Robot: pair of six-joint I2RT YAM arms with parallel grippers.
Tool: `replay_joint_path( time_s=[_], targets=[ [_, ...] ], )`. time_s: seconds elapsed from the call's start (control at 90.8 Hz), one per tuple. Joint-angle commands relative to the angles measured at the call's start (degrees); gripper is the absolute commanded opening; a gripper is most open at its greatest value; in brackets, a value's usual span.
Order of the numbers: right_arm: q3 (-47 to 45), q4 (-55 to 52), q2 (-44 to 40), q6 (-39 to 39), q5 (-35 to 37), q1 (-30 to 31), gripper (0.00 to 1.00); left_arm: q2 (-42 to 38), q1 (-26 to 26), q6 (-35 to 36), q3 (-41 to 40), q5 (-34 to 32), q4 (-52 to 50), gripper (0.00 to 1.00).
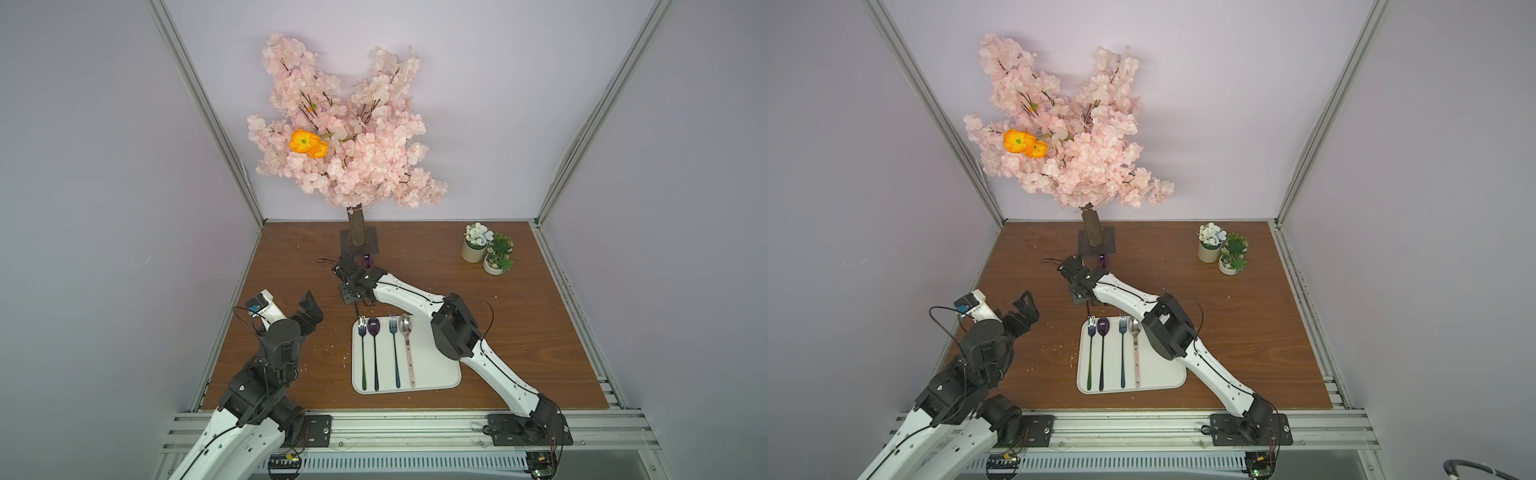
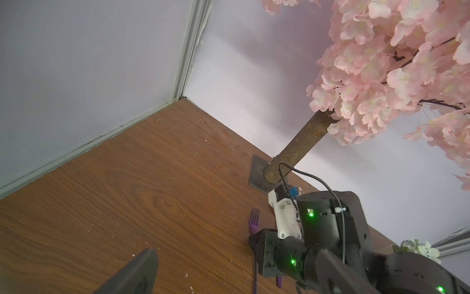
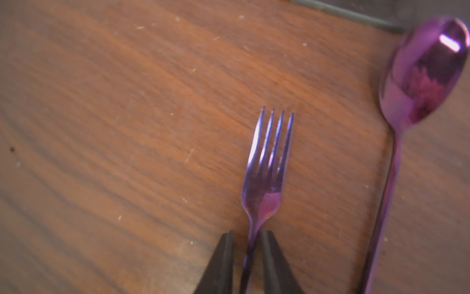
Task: Set the spoon and fork side by side
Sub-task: Pick up the fork at the center of the board.
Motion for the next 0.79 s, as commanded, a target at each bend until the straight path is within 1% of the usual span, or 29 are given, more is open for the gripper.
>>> replay_joint_path(
  time_s=[0.0, 0.176, 0.319, 0.462, 0.661, 0.782],
  targets=[
    [-0.07, -1.83, 3.55, 0.20, -0.83, -0.41, 0.14, -1.13, 0.59, 0.70, -0.30, -1.25, -1.05, 1.00],
    [0.02, 1.14, 3.85, 0.83, -1.34, -0.62, 0.00, -3.41, 0.57, 1.12, -0.47, -1.68, -1.06, 1.00],
    [0.23, 8.48, 3.17, -0.13, -4.59, -0.62, 0.00, -3.86, 0.63, 1.54, -0.27, -1.73, -1.09, 1.00],
    [-0.33, 17.36, 0.07, -1.81, -6.63, -0.57, 0.00, -3.52, 0.59, 1.93, 0.22, -1.64, -1.10, 1.00],
    [-5.05, 30.12, -6.85, -3.13, -6.89, -0.67, 0.00, -4.21, 0.59, 2.06, 0.61, -1.98, -1.21, 1.00],
    [-6.77, 33.83, -10.63, -3.17, -6.68, -0.83, 0.00, -4.32, 0.59, 2.16, 0.69, -2.05, -1.22, 1.00]
  ],
)
